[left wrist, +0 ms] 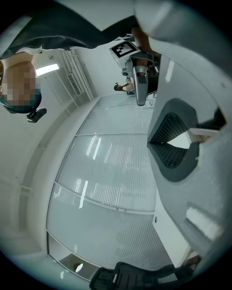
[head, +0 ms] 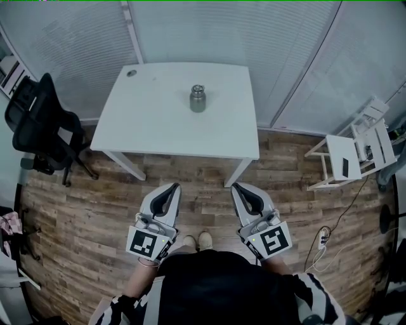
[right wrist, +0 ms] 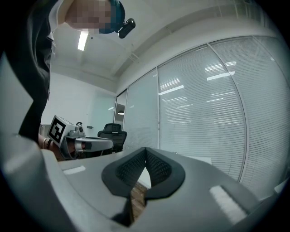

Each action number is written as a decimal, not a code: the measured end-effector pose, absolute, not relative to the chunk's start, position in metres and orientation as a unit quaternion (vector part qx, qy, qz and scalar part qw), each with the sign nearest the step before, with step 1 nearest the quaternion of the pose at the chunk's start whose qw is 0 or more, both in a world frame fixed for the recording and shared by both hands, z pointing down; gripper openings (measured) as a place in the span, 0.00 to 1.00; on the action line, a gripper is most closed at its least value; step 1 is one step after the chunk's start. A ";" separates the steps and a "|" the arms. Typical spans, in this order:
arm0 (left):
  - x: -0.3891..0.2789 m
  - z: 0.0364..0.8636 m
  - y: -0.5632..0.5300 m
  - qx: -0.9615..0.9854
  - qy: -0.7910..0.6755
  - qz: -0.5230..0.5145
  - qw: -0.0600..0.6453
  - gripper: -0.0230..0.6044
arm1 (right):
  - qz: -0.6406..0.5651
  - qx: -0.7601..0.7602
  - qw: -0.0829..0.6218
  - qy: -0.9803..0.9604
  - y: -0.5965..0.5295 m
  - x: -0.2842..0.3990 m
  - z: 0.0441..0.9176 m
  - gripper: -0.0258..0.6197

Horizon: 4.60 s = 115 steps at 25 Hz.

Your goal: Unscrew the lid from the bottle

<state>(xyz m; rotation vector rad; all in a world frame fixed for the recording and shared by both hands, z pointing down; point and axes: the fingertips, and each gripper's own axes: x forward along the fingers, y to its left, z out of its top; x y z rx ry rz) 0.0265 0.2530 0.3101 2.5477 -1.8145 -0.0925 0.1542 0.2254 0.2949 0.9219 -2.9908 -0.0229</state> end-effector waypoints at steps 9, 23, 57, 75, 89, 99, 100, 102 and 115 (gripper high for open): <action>0.025 0.311 0.254 0.811 -0.584 -0.031 0.007 0.03 | -0.004 0.285 -0.003 -0.959 0.226 0.149 0.296 0.04; 0.022 0.310 0.253 0.800 -0.599 -0.031 0.006 0.03 | -0.018 0.267 0.004 -0.963 0.221 0.150 0.296 0.04; -0.053 0.321 0.090 0.823 -0.568 -0.032 0.007 0.03 | -0.017 0.315 0.006 -0.949 0.067 0.078 0.310 0.04; -0.087 0.315 0.003 0.839 -0.544 -0.033 0.018 0.03 | -0.017 0.335 0.020 -0.942 -0.015 0.042 0.301 0.04; -0.125 0.319 -0.067 0.851 -0.523 -0.034 0.022 0.03 | -0.010 0.363 0.026 -0.931 -0.076 0.007 0.308 0.04; -0.139 0.328 -0.098 0.859 -0.510 -0.031 0.030 0.03 | -0.006 0.377 0.033 -0.926 -0.105 -0.008 0.316 0.04; -0.140 0.329 -0.100 0.859 -0.509 -0.031 0.029 0.03 | -0.008 0.378 0.033 -0.925 -0.108 -0.008 0.317 0.04; -0.140 0.330 -0.101 0.859 -0.510 -0.030 0.030 0.03 | -0.008 0.381 0.035 -0.924 -0.112 -0.006 0.316 0.04; -0.143 0.331 -0.108 0.839 -0.543 -0.024 0.030 0.03 | -0.021 0.359 0.030 -0.933 -0.131 0.005 0.313 0.04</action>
